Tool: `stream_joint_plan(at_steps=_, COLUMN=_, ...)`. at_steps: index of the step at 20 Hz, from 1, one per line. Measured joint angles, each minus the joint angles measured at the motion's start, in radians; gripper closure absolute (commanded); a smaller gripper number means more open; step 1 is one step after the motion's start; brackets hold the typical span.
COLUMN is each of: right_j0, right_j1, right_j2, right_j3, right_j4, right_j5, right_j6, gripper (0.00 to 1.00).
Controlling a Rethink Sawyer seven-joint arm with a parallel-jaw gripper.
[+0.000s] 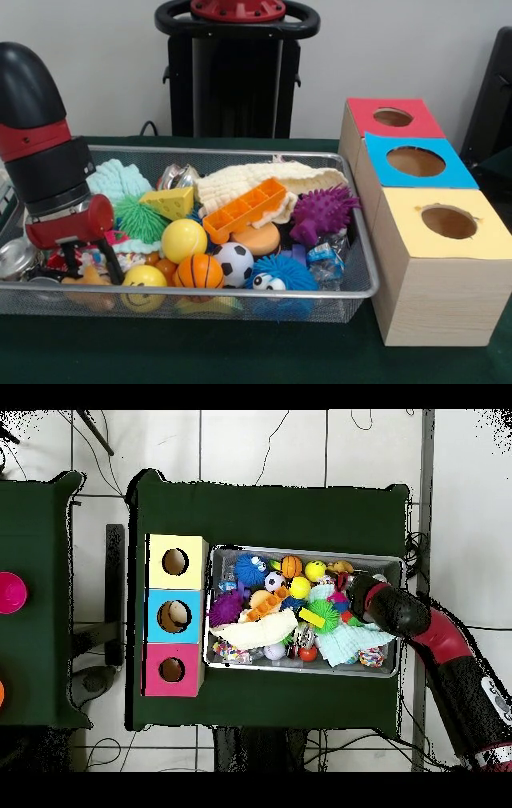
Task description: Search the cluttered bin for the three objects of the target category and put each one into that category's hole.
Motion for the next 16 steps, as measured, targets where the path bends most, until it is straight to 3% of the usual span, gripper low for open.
stream_joint_plan(at_steps=3, right_j0=0.0, right_j1=0.001, right_j2=-0.002, right_j3=0.002, right_j4=0.0, right_j5=-0.022, right_j6=0.0, gripper=0.0)
stream_joint_plan(at_steps=11, right_j0=0.01, right_j1=0.017, right_j2=-0.044, right_j3=0.066, right_j4=-0.002, right_j5=-0.336, right_j6=0.001, gripper=0.0)
stream_joint_plan(at_steps=16, right_j0=0.016, right_j1=0.014, right_j2=-0.067, right_j3=0.099, right_j4=-0.003, right_j5=-0.439, right_j6=0.0, gripper=0.0)
